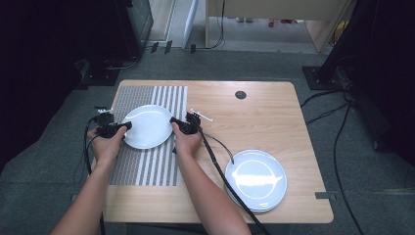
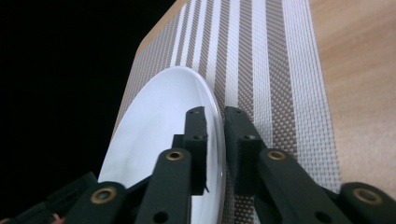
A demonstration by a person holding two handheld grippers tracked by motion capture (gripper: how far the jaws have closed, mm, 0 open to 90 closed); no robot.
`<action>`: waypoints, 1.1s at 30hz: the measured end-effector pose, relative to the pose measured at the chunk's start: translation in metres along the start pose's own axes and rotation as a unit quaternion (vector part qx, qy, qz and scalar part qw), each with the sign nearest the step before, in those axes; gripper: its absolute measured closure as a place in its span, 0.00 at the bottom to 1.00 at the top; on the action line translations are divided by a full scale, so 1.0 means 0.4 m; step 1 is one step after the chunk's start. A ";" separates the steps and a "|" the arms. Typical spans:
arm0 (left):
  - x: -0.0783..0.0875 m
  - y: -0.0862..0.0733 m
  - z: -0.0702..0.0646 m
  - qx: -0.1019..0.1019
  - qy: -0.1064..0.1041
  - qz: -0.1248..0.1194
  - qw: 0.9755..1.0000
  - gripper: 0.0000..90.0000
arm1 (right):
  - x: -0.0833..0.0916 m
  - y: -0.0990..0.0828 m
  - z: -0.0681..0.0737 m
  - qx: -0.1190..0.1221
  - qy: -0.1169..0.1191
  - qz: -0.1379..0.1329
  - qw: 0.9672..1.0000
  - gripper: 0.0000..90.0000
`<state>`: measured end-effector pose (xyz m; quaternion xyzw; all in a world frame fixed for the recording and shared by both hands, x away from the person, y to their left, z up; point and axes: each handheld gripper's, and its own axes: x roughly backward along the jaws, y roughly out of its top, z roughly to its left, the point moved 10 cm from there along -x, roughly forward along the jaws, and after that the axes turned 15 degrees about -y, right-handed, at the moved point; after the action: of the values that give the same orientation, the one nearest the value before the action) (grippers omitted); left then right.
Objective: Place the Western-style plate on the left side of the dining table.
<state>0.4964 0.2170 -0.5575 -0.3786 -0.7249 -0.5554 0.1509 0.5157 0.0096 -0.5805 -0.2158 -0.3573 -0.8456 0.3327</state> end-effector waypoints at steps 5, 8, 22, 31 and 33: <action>0.023 0.006 0.000 0.001 0.010 -0.018 1.000 0.37 | 0.010 0.021 -0.015 0.052 -0.013 -0.023 0.998 0.74; 0.039 0.007 -0.007 0.004 0.005 -0.031 1.000 0.36 | 0.016 0.019 -0.019 0.069 -0.019 -0.014 0.997 0.63; 0.136 -0.016 -0.072 -0.012 -0.037 -0.053 0.998 0.22 | 0.136 0.050 0.059 0.304 -0.052 -0.059 0.950 0.32; 0.211 -0.050 -0.166 -0.056 -0.105 -0.071 0.990 0.11 | 0.239 0.069 0.074 0.328 -0.046 -0.067 0.941 0.24; 0.225 -0.061 -0.183 -0.067 -0.113 -0.074 0.989 0.10 | 0.261 0.073 0.068 0.325 -0.053 -0.063 0.942 0.21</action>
<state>0.4042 0.1817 -0.4921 -0.3934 -0.7246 -0.5658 0.0010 0.4685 -0.0280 -0.4862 -0.1170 -0.6424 -0.6905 0.3111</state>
